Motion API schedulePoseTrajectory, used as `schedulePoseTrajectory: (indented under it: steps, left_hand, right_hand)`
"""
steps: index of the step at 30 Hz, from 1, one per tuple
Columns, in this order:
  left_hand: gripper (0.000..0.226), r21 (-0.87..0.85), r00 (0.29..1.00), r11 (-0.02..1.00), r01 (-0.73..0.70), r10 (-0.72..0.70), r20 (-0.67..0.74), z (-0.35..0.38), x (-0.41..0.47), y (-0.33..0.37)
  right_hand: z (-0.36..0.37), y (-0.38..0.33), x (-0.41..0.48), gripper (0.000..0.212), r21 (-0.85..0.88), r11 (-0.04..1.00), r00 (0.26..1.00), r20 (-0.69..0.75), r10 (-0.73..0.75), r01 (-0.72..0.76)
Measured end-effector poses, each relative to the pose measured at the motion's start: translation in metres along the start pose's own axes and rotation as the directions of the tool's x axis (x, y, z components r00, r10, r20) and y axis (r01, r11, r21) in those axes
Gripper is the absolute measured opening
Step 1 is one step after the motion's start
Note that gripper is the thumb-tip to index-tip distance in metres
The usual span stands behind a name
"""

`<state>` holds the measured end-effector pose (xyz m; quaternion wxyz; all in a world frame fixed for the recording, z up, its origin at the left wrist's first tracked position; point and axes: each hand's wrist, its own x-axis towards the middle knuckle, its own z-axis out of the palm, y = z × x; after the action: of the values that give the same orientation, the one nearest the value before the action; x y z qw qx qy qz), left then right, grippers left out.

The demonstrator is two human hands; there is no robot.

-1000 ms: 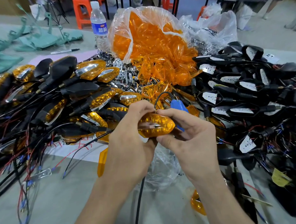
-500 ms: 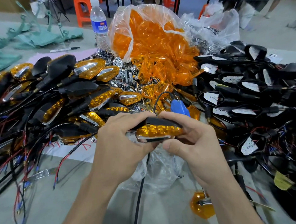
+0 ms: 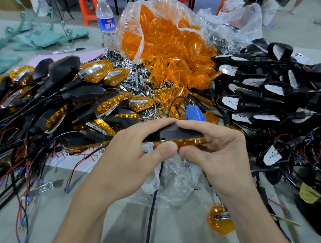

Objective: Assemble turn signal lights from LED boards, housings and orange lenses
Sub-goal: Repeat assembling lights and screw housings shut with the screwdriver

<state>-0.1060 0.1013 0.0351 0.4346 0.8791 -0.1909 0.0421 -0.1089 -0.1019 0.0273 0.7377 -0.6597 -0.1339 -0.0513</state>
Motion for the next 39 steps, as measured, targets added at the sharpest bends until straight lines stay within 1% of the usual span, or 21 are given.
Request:
schedulePoseTrajectory:
  steps: [3, 5, 8, 11, 14, 16, 18, 21, 23, 25, 26, 27, 29, 31, 33, 34, 35, 37, 39]
  left_hand:
    - [0.045, -0.033, 0.998, 0.999, -0.027, 0.025, -0.059, 0.004, 0.003, 0.001]
    - [0.043, -0.004, 0.992, 0.999, -0.049, 0.048, -0.116, 0.007, 0.002, 0.001]
    - [0.041, 0.041, 0.986, 0.998, -0.049, 0.054, -0.157, 0.01, 0.001, 0.002]
    - [0.044, 0.031, 0.989, 0.999, -0.014, 0.019, -0.147, 0.012, 0.002, 0.0]
    - [0.044, -0.052, 0.993, 0.997, 0.055, -0.06, -0.098, 0.012, 0.006, -0.002]
    - [0.043, -0.07, 0.993, 0.996, 0.055, -0.062, -0.097, 0.011, 0.007, -0.004]
    - [0.052, -0.044, 0.993, 0.998, 0.035, -0.039, -0.108, 0.011, 0.003, -0.005]
    - [0.077, 0.111, 0.984, 0.994, -0.015, 0.034, -0.172, 0.014, -0.003, -0.002]
    - [0.086, 0.241, 0.957, 0.965, -0.102, 0.162, -0.241, 0.019, -0.005, 0.0]
    - [0.08, 0.346, 0.899, 0.915, -0.205, 0.316, -0.302, 0.028, -0.005, -0.001]
    - [0.075, 0.393, 0.873, 0.89, -0.229, 0.367, -0.322, 0.032, -0.004, -0.003]
    - [0.072, 0.421, 0.86, 0.877, -0.231, 0.387, -0.334, 0.035, -0.002, -0.005]
    - [0.064, 0.383, 0.873, 0.902, -0.2, 0.342, -0.348, 0.038, 0.001, -0.007]
    - [0.056, 0.215, 0.932, 0.968, -0.126, 0.19, -0.308, 0.036, 0.001, -0.004]
    - [0.054, 0.047, 0.977, 0.999, 0.009, 0.001, -0.213, 0.03, 0.0, -0.002]
    - [0.053, 0.018, 0.984, 0.998, 0.059, -0.055, -0.169, 0.028, 0.0, -0.002]
    - [0.052, 0.011, 0.988, 0.996, 0.084, -0.082, -0.13, 0.026, 0.0, -0.002]
    - [0.051, -0.023, 0.992, 0.994, 0.107, -0.108, -0.063, 0.022, 0.001, -0.002]
    - [0.05, -0.092, 0.99, 0.986, 0.137, -0.139, -0.01, 0.02, 0.002, 0.0]
  right_hand:
    - [0.003, -0.003, 0.0, 0.049, 0.025, 0.999, 1.0, 0.004, -0.027, 0.027]
    - [0.005, -0.004, 0.001, 0.046, 0.062, 0.998, 0.999, 0.002, -0.034, 0.034]
    - [0.005, -0.005, 0.002, 0.047, 0.087, 0.996, 1.0, -0.012, -0.019, 0.02]
    - [0.007, -0.002, 0.003, 0.042, 0.087, 0.996, 0.999, -0.033, 0.018, -0.015]
    - [0.01, 0.0, 0.006, 0.043, 0.053, 0.995, 0.995, -0.054, 0.083, -0.08]
    - [0.009, -0.001, 0.008, 0.044, 0.054, 0.994, 0.994, -0.054, 0.1, -0.097]
    - [0.007, -0.002, 0.008, 0.042, 0.052, 0.995, 0.995, -0.055, 0.087, -0.084]
    - [0.007, -0.005, 0.008, 0.038, 0.1, 0.989, 0.989, -0.088, 0.117, -0.108]
    - [0.008, -0.007, 0.009, 0.04, 0.137, 0.981, 0.982, -0.112, 0.152, -0.136]
    - [0.009, -0.009, 0.009, 0.039, 0.167, 0.972, 0.976, -0.109, 0.186, -0.167]
    - [0.011, -0.009, 0.008, 0.039, 0.185, 0.965, 0.973, -0.105, 0.205, -0.184]
    - [0.013, -0.009, 0.008, 0.038, 0.192, 0.961, 0.968, -0.116, 0.225, -0.2]
    - [0.018, -0.008, 0.008, 0.037, 0.131, 0.964, 0.951, -0.182, 0.251, -0.23]
    - [0.017, -0.006, 0.008, 0.039, 0.019, 0.965, 0.939, -0.223, 0.26, -0.262]
    - [0.011, -0.006, 0.01, 0.035, -0.025, 0.957, 0.946, -0.158, 0.282, -0.29]
    - [0.006, -0.007, 0.011, 0.029, -0.029, 0.953, 0.95, -0.093, 0.298, -0.302]
    - [0.003, -0.009, 0.011, 0.028, -0.036, 0.95, 0.95, -0.028, 0.31, -0.311]
    - [-0.002, -0.009, 0.011, 0.038, -0.052, 0.947, 0.945, 0.057, 0.321, -0.318]
    - [-0.003, -0.008, 0.01, 0.036, -0.023, 0.953, 0.947, 0.1, 0.304, -0.303]
